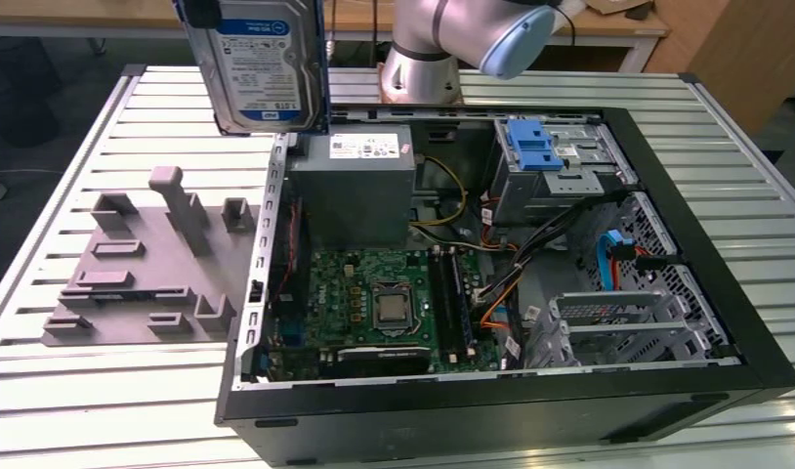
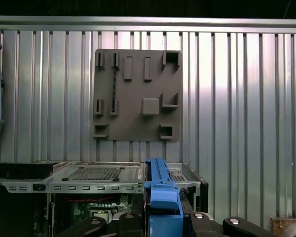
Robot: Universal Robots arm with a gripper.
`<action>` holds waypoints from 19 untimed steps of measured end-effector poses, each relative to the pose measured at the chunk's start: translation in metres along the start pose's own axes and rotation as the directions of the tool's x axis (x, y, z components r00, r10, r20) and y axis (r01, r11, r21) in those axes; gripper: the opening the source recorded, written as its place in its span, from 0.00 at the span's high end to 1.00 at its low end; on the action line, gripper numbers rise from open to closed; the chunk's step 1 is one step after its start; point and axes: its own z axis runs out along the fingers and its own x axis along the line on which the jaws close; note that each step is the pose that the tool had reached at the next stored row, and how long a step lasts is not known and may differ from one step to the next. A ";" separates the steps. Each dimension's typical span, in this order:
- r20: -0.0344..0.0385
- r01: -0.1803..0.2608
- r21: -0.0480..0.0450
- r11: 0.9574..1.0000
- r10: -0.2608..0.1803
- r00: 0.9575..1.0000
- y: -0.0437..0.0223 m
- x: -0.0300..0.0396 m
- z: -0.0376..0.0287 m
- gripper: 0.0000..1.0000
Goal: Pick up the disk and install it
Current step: 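Pick up the disk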
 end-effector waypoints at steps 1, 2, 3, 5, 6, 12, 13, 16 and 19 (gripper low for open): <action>0.000 0.000 0.000 1.000 0.000 1.000 -0.0021 0.0000 0.0000 0.64; 0.000 0.000 0.000 1.000 0.000 1.000 -0.0042 0.0000 0.0000 0.64; 0.000 0.000 0.000 1.000 0.000 1.000 -0.0065 0.0000 -0.0001 0.64; 0.000 0.000 0.000 1.000 0.000 1.000 -0.0116 -0.0001 -0.0001 0.64; 0.000 0.000 0.000 1.000 0.000 1.000 -0.0141 -0.0001 -0.0001 0.64; 0.000 0.000 0.000 1.000 0.000 1.000 -0.0191 -0.0002 -0.0002 0.64; 0.000 0.000 0.000 1.000 0.000 1.000 -0.0192 -0.0002 -0.0002 0.64; 0.000 0.000 0.000 1.000 0.000 1.000 -0.0192 -0.0002 -0.0002 0.64; 0.000 0.000 0.000 1.000 0.000 1.000 -0.0193 -0.0002 -0.0002 0.64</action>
